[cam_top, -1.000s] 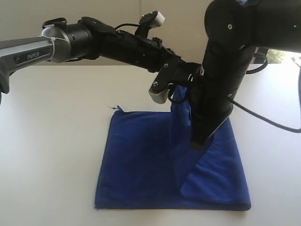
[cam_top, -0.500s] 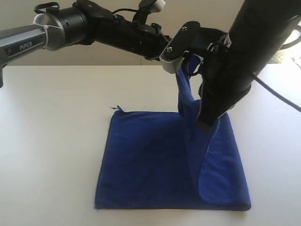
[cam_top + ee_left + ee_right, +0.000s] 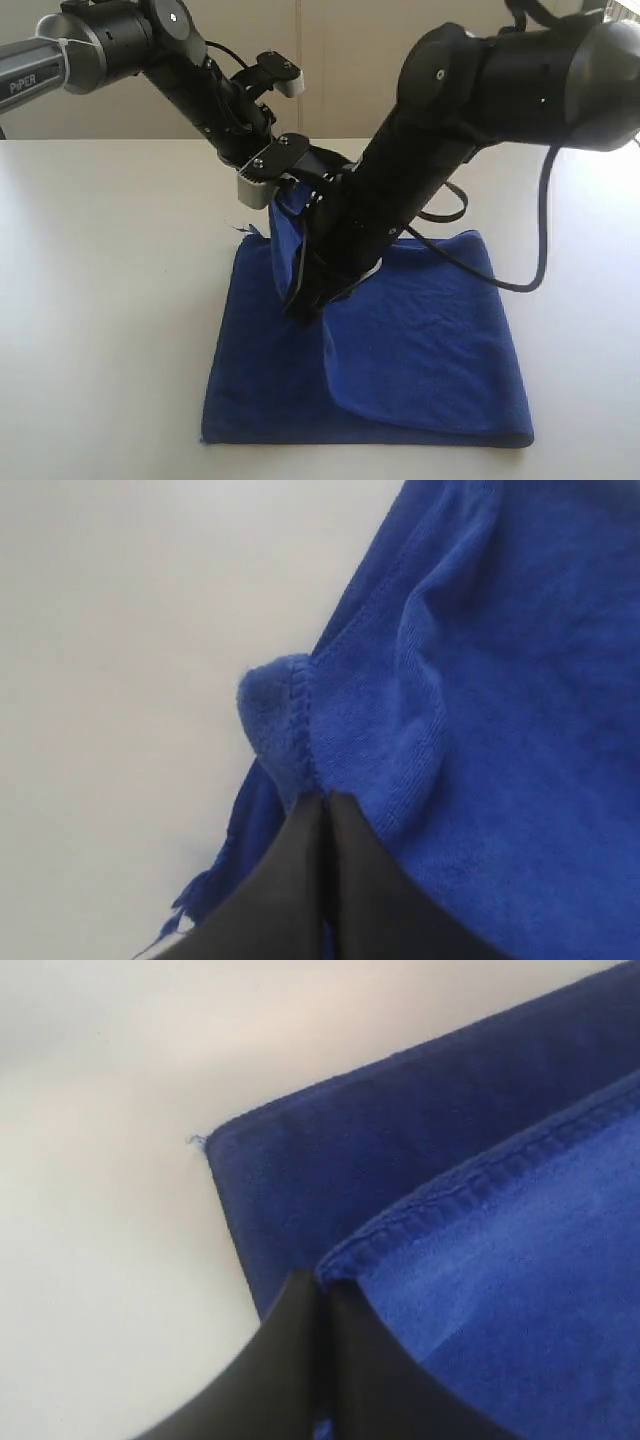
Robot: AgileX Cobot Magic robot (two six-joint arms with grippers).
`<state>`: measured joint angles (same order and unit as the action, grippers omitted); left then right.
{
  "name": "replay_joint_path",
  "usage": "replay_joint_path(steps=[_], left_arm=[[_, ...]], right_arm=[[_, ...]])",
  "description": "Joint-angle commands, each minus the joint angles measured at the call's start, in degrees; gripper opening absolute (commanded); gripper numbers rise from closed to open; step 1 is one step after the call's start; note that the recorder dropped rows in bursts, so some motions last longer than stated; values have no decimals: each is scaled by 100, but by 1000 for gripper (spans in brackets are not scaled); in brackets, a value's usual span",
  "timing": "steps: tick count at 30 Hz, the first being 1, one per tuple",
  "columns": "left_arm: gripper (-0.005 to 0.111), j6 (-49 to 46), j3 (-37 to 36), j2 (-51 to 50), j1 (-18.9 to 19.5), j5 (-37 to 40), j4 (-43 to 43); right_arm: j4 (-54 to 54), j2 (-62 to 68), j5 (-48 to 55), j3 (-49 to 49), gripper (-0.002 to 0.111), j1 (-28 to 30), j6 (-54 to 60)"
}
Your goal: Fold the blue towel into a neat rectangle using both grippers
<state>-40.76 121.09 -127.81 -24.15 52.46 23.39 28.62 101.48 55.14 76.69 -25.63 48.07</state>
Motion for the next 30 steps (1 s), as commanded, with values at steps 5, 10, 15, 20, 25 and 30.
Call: replay_joint_path(steps=[5, 10, 15, 20, 25, 30], left_arm=[[0, 52, -95, 44, 12, 123, -522], [0, 52, -465, 44, 12, -45, -615], [0, 52, -851, 44, 12, -438, -712], [0, 52, -1042, 44, 12, -585, -745], [0, 52, -1039, 44, 12, -702, -817], [0, 52, -1039, 44, 12, -703, -1079]], right_arm=[[591, 547, -168, -16, 0, -350, 575], [635, 708, -375, -16, 0, -540, 575], [717, 873, -421, -6, 0, -653, 575], [783, 949, -469, -6, 0, -767, 575], [952, 1004, -577, 5, 0, -888, 575], [979, 1036, -662, 5, 0, -970, 575]])
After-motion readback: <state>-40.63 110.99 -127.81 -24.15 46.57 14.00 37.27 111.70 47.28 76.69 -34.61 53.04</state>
